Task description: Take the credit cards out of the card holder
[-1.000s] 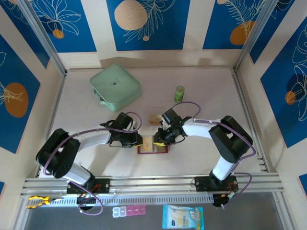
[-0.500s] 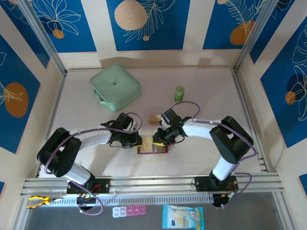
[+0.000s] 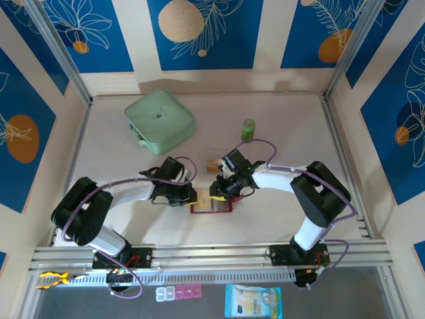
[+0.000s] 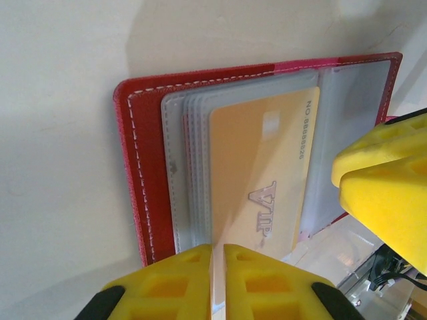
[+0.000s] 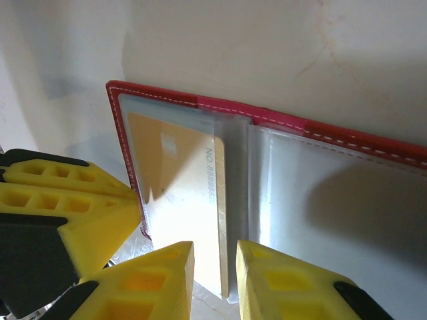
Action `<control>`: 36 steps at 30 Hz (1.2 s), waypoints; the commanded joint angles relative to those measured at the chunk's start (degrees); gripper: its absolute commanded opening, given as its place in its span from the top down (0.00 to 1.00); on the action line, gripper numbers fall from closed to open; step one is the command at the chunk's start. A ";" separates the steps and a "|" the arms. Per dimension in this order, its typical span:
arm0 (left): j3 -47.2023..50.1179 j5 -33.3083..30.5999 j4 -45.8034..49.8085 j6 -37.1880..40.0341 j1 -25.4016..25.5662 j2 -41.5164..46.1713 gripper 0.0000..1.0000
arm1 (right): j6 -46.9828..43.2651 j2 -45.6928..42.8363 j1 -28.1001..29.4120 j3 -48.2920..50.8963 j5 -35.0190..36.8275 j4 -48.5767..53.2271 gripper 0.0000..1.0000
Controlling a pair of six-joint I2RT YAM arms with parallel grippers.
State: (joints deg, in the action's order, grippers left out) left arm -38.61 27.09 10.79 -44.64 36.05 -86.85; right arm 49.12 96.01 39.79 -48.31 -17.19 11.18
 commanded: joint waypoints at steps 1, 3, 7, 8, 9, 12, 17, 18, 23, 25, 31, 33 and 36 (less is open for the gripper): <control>1.29 1.44 0.73 -0.27 0.71 0.16 0.88 | 0.42 -1.13 0.38 -1.00 -1.70 0.14 0.76; 1.67 1.41 0.59 -0.39 0.90 0.23 0.88 | 0.44 -1.10 0.38 -1.09 -1.79 0.07 0.76; 2.16 1.38 0.50 -0.61 1.12 0.62 0.88 | 0.31 -1.08 0.37 -1.18 -1.80 0.16 0.76; 2.22 1.36 0.55 -0.62 1.19 0.67 0.88 | 0.26 -1.09 0.37 -1.22 -1.79 0.25 0.76; 2.30 1.38 0.55 -0.69 1.27 0.64 0.88 | 0.22 -1.10 0.33 -1.27 -1.79 0.33 0.76; 2.29 1.57 0.29 -0.88 1.49 0.29 0.88 | 0.17 -1.18 0.37 -1.36 -1.79 0.49 0.76; 1.64 0.72 1.22 -0.66 1.68 1.20 0.88 | 0.22 -1.52 0.36 -1.48 -1.70 0.78 0.76; 1.24 0.25 1.83 -0.47 1.66 1.70 0.89 | 0.18 -1.62 0.38 -1.43 -1.66 0.86 0.76; -1.40 -3.08 5.26 0.54 1.48 3.87 0.89 | 0.09 -1.99 0.20 -1.36 -2.56 0.64 0.76; -2.27 -3.23 5.39 0.72 1.43 3.52 0.89 | 0.26 -1.88 0.11 -1.16 -3.02 -0.24 0.76; -3.05 -1.78 3.34 0.08 1.42 0.40 0.84 | 0.56 -1.75 -0.28 -0.57 -3.67 -1.16 0.76; -2.81 -1.82 3.24 0.11 1.49 -0.18 0.83 | 0.62 -1.84 -0.33 -0.42 -3.69 -1.09 0.76; -2.44 -1.96 3.19 0.26 1.44 -0.84 0.83 | 0.60 -2.08 -0.50 -0.11 -3.61 -1.14 0.76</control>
State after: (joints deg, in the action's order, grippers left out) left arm -40.73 25.06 13.89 -44.88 37.30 -86.78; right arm 49.15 95.68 39.66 -48.40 -19.16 10.02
